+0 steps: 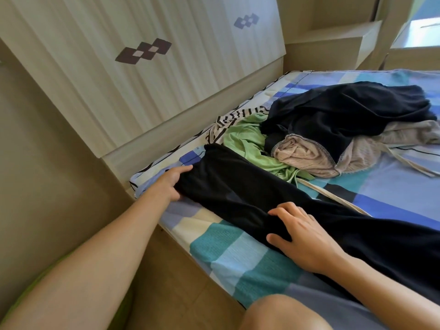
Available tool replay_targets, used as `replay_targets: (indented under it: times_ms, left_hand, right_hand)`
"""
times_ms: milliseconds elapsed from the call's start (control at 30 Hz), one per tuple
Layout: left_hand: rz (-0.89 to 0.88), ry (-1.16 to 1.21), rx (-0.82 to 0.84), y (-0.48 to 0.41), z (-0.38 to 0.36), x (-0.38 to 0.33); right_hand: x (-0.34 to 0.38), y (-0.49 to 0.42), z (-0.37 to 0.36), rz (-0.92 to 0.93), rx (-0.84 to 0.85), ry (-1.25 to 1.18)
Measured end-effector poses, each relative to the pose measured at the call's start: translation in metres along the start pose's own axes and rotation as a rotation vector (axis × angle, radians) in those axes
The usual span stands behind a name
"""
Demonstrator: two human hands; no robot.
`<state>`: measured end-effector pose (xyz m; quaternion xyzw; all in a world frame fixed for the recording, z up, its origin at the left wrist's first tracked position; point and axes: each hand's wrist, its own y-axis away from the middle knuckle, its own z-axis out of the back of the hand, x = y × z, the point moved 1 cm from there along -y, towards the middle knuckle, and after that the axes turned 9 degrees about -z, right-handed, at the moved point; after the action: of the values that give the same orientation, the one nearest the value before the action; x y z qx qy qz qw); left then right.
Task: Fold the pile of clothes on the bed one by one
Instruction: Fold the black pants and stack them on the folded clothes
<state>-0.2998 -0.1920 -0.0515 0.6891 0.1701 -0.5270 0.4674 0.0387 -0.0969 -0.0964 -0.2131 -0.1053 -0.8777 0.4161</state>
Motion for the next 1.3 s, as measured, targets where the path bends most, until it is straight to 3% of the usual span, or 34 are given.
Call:
replay_targets:
  times_ms: [167,467,533,600,700,800,900,967,1000,1133,1233,1300]
  left_hand:
    - [-0.022,-0.270,0.068,0.003,-0.003,-0.025]
    - [-0.193,-0.250,0.069,0.018,-0.046,-0.054]
    - [-0.324,-0.282,0.009,0.026,-0.063,-0.062]
    - [-0.566,-0.336,-0.004,0.050,-0.083,-0.072]
    - [-0.853,-0.443,0.215,0.112,-0.125,-0.084]
    - [-1.031,-0.651,0.502,0.180,-0.170,-0.081]
    - [-0.899,-0.836,0.958,0.240,-0.206,-0.058]
    - [-0.810,-0.871,1.224,0.263,-0.224,-0.037]
    - [-0.813,-0.844,1.262,0.267,-0.232,-0.028]
    - [-0.944,-0.760,1.050,0.253,-0.257,-0.012]
    - [-0.929,-1.123,0.993,0.225,-0.267,0.008]
    - [-0.910,-1.428,1.013,0.217,-0.269,0.033]
  right_hand:
    - [-0.003,0.003,-0.005,0.027,-0.028,0.009]
    - [-0.002,0.004,0.005,-0.004,0.016,-0.061]
    - [-0.003,0.005,0.010,-0.050,0.037,-0.163]
    - [-0.003,0.009,0.021,-0.127,0.039,-0.395]
    - [-0.002,0.017,0.050,-0.279,0.017,-0.937]
    - [-0.012,0.031,0.090,-0.382,0.050,-1.471]
    - [-0.037,0.058,0.122,-0.469,-0.007,-1.732]
    - [-0.057,0.085,0.129,-0.527,-0.057,-1.736]
    - [-0.070,0.099,0.127,-0.580,-0.084,-1.732]
    - [-0.123,0.142,0.110,-0.920,-0.174,-1.628]
    - [-0.128,0.160,0.110,-0.881,-0.121,-1.575]
    - [-0.127,0.162,0.110,-0.829,-0.182,-1.317]
